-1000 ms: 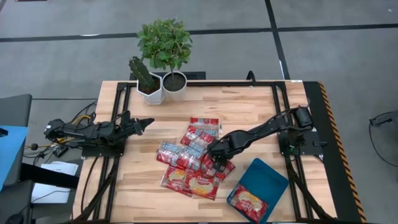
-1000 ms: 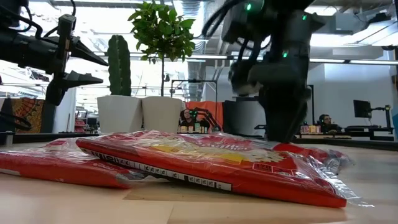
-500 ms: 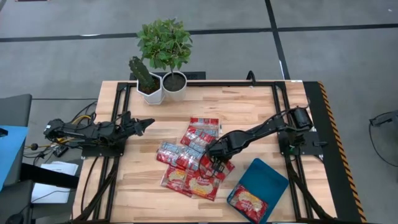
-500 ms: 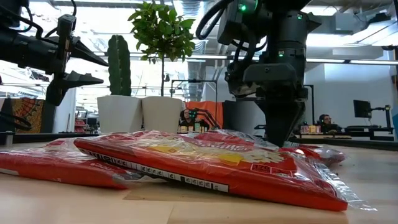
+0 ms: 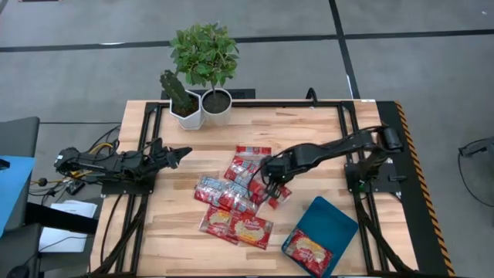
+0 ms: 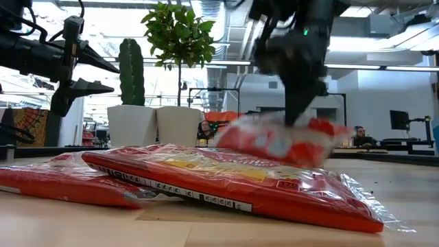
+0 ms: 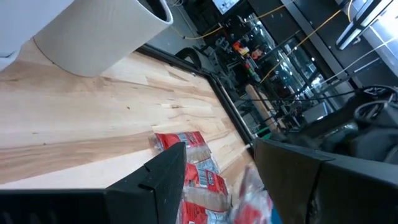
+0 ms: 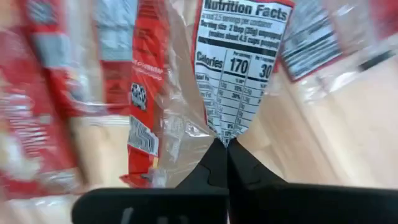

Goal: Sort popcorn bags into baskets
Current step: Put the red popcorn bag into the blue bin

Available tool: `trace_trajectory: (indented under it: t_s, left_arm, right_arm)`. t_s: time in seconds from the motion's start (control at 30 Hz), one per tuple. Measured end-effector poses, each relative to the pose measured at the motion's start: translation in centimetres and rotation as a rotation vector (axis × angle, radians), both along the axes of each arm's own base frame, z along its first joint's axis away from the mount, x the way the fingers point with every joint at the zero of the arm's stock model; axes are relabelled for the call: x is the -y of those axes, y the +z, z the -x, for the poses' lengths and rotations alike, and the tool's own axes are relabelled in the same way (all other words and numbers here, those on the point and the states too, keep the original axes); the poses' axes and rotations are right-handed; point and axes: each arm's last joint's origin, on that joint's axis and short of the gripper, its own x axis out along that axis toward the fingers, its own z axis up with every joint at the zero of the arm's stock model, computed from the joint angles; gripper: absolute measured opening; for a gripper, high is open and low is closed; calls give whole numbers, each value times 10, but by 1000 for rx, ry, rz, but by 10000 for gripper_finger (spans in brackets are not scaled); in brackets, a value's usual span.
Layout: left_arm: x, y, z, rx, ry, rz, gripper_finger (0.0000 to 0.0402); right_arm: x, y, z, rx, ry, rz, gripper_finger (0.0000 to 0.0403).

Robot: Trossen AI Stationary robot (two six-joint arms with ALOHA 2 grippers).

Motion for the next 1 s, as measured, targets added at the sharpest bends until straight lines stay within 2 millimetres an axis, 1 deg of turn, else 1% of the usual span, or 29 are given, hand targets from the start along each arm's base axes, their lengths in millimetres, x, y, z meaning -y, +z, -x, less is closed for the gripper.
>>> trace_trajectory:
  t_s: [0.23, 0.53, 0.67, 0.77, 1.0]
  left_arm:
    - [-1, 0, 0, -3, 26, -4, 183]
    - [-1, 0, 1, -16, 52, -22, 183]
    - [-1, 0, 1, -17, 52, -23, 183]
    - [-1, 0, 1, -23, 52, -33, 183]
    - [-2, 0, 1, -26, 63, -37, 183]
  right_arm:
    - [7, 40, 25, 71, -22, 10, 1]
    - [-9, 83, 67, 130, -35, -37, 0]
    - [-22, 96, 87, 127, -24, -79, 0]
    - [-35, 101, 103, 99, 2, -112, 0]
    - [-75, 100, 134, -45, 66, -169, 0]
